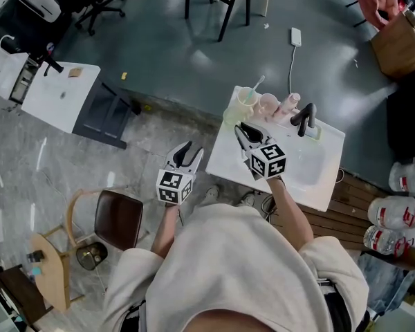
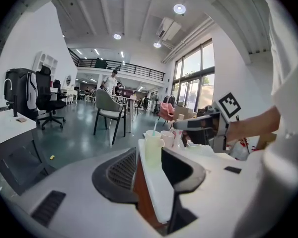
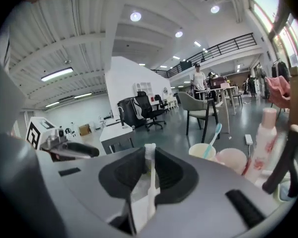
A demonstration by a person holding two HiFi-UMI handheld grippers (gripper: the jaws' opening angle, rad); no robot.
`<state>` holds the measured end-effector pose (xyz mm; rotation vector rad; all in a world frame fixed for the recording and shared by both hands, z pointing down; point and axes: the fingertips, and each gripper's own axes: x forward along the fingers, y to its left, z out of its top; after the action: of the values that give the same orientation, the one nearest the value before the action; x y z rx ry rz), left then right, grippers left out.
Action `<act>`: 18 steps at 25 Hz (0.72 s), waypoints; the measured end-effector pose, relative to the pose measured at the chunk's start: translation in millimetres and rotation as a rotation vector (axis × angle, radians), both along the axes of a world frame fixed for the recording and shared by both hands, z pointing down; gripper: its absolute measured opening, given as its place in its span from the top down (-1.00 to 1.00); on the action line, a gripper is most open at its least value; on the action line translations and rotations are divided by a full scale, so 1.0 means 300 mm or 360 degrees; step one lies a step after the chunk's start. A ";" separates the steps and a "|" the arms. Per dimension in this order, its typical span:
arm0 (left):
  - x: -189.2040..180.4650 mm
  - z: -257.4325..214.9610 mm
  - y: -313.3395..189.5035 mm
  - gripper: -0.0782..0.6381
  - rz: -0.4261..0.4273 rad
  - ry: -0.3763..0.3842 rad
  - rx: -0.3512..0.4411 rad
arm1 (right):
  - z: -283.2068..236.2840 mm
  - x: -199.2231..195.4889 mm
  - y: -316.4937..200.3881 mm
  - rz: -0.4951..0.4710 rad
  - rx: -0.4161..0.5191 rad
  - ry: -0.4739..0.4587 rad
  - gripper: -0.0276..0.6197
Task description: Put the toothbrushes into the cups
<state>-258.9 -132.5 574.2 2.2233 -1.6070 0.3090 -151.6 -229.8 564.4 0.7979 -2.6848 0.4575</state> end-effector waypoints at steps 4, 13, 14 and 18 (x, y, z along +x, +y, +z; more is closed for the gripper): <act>0.023 -0.005 -0.002 0.41 0.0010 -0.0004 0.0004 | -0.147 0.012 -0.050 0.0036 0.0105 -0.0143 0.73; 0.007 -0.016 0.009 0.64 -0.0011 -0.0007 0.0012 | -0.353 -0.017 -0.202 0.0089 0.0261 -0.0360 0.73; 0.003 -0.016 0.010 0.64 -0.0013 -0.0008 0.0012 | -0.371 -0.022 -0.219 0.0098 0.0277 -0.0386 0.73; -0.016 -0.008 0.040 0.72 -0.0006 0.0016 -0.0004 | -0.404 -0.066 -0.277 0.0127 0.0345 -0.0414 0.73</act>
<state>-263.5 -120.4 571.9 2.2163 -1.6042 0.2988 -171.3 -312.8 443.1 0.9678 -2.9903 0.3102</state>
